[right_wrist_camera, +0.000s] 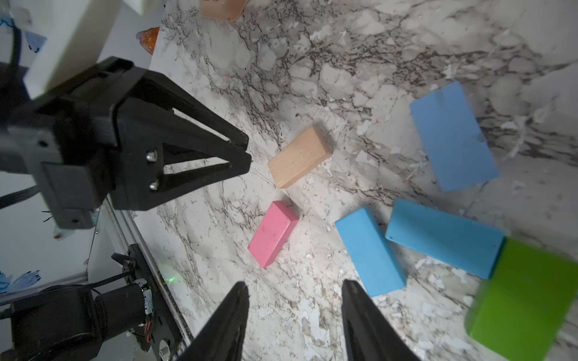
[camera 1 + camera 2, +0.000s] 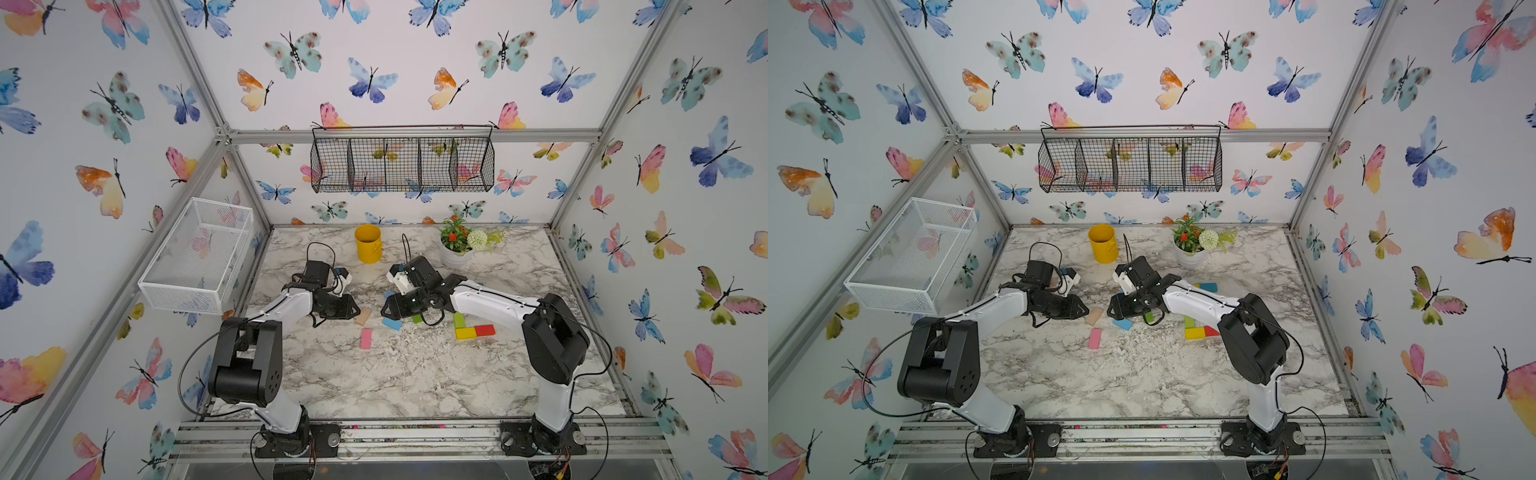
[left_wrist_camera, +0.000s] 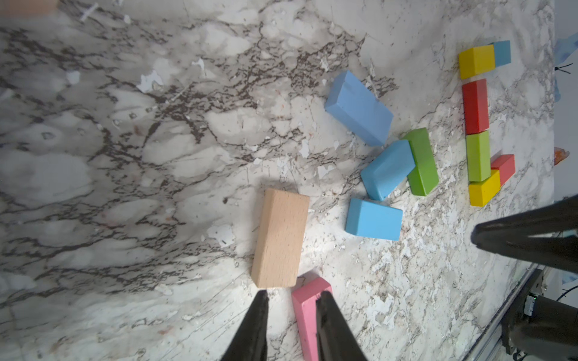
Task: Assemble the letter c with building blocks
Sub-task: Assemble the building block at the center of the board.
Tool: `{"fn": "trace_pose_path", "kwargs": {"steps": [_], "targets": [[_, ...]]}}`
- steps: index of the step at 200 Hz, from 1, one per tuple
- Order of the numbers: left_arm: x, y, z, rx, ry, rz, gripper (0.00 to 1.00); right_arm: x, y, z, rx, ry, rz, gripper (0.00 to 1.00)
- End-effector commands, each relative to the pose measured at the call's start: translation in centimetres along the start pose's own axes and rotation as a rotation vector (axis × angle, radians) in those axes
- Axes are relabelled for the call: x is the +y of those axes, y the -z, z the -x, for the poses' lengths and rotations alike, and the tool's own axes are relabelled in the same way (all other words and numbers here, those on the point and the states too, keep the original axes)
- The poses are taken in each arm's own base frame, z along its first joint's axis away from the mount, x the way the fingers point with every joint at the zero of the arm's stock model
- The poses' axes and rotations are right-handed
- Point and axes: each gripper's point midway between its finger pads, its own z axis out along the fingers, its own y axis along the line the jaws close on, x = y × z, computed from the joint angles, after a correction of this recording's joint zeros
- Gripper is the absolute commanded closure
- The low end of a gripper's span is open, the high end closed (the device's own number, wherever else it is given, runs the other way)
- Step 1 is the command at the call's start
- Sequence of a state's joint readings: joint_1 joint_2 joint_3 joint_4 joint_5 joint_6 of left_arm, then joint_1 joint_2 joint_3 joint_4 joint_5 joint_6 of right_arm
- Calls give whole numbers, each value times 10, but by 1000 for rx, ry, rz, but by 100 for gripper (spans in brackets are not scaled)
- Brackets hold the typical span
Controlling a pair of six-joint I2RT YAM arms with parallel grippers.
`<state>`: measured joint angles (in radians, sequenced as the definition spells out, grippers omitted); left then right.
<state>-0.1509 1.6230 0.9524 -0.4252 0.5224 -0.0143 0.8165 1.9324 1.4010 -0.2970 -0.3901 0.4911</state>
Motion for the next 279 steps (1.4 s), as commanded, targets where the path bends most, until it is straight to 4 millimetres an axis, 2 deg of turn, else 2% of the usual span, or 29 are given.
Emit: {"fn": "trace_pose_path", "kwargs": {"steps": [1, 42, 47, 70, 88, 93, 136, 196, 225, 232, 262, 279], "targets": [[5, -14, -14, 60, 24, -12, 71, 2, -7, 16, -44, -72, 28, 54], [17, -24, -16, 81, 57, 31, 67, 2, -23, 20, -33, -144, 61, 59], [23, -24, -15, 77, 58, 68, 67, 2, -24, 20, -36, -148, 63, 59], [23, -26, -13, 75, 60, 62, 66, 0, -26, 18, -39, -160, 62, 59], [20, -28, -13, 78, 55, 49, 65, -2, -28, 15, -29, -165, 60, 59], [13, -29, -13, 81, 53, 8, 66, -3, -29, 14, -27, -165, 60, 59], [-3, -38, -15, 98, 3, -10, 66, -5, -31, 12, -10, -152, 48, 59], [-6, -39, -19, 111, 7, -25, 68, -9, -32, 12, -12, -139, 25, 58], [-6, -29, -11, 71, -5, 8, 68, -14, -38, 20, -10, -68, -9, 61], [0, -25, -7, 53, -9, 53, 67, -13, -41, 21, -3, -46, -10, 62], [0, -8, -5, 4, -13, 98, 68, -18, -53, 28, 34, 41, -39, 66], [1, -2, -7, -14, -9, 113, 69, -20, -59, 32, 37, 67, -44, 72]]}}
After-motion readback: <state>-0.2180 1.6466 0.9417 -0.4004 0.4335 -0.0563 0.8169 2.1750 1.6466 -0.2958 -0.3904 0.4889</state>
